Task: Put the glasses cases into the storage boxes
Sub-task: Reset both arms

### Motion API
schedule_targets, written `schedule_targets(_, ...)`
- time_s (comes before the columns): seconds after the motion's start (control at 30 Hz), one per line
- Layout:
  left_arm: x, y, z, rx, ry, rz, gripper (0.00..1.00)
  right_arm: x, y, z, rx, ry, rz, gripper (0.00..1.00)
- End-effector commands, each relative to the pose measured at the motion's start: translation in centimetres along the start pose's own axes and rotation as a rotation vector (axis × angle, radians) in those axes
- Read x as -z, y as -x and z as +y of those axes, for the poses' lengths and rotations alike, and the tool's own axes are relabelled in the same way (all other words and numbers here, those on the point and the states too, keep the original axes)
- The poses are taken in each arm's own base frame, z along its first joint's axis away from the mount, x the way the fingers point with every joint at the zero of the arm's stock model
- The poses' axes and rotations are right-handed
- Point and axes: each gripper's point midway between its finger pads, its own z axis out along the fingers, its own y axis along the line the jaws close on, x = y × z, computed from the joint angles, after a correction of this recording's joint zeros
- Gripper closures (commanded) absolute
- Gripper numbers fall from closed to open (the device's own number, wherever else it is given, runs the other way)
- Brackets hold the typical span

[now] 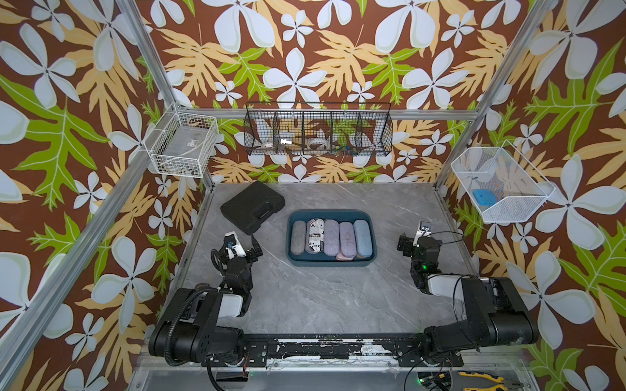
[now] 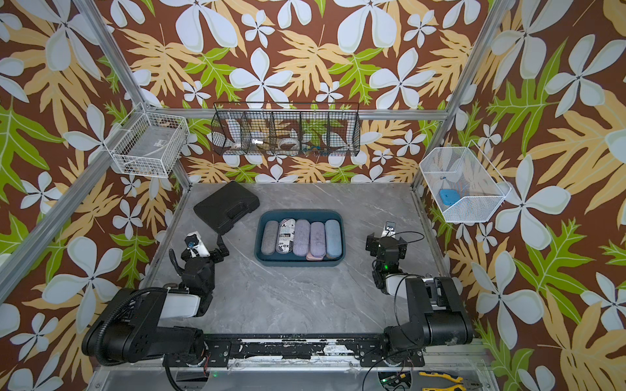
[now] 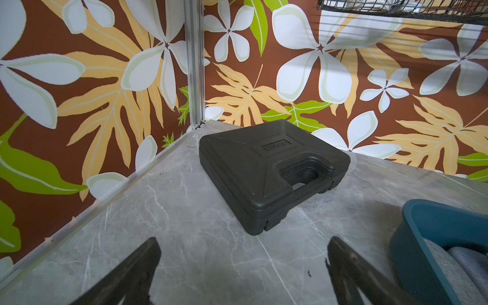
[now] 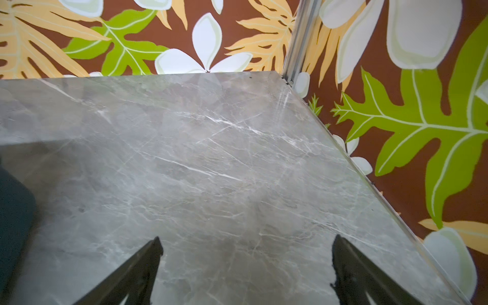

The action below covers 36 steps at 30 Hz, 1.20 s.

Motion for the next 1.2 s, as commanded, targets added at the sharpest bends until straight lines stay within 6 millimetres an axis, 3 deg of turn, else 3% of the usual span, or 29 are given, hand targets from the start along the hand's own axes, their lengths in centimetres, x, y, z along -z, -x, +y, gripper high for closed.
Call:
schedule_targets(0.0, 0.0, 1.0, -0.1, 0.018, -0.003, -0.038, 0.00, 0.5, 1.5, 1.1, 0.011, 0.071, -0.079, 0.01)
schedule_targets(0.17, 0.0, 1.0, 0.0, 0.019, -0.003, -0.040, 0.00, 2.1, 0.8, 0.7, -0.005, 0.075, -0.157, 0.00)
schedule_targets(1.17, 0.0, 1.0, -0.1, 0.018, -0.004, -0.041, 0.00, 2.3, 0.8, 0.7, -0.005, 0.070, -0.161, 0.00)
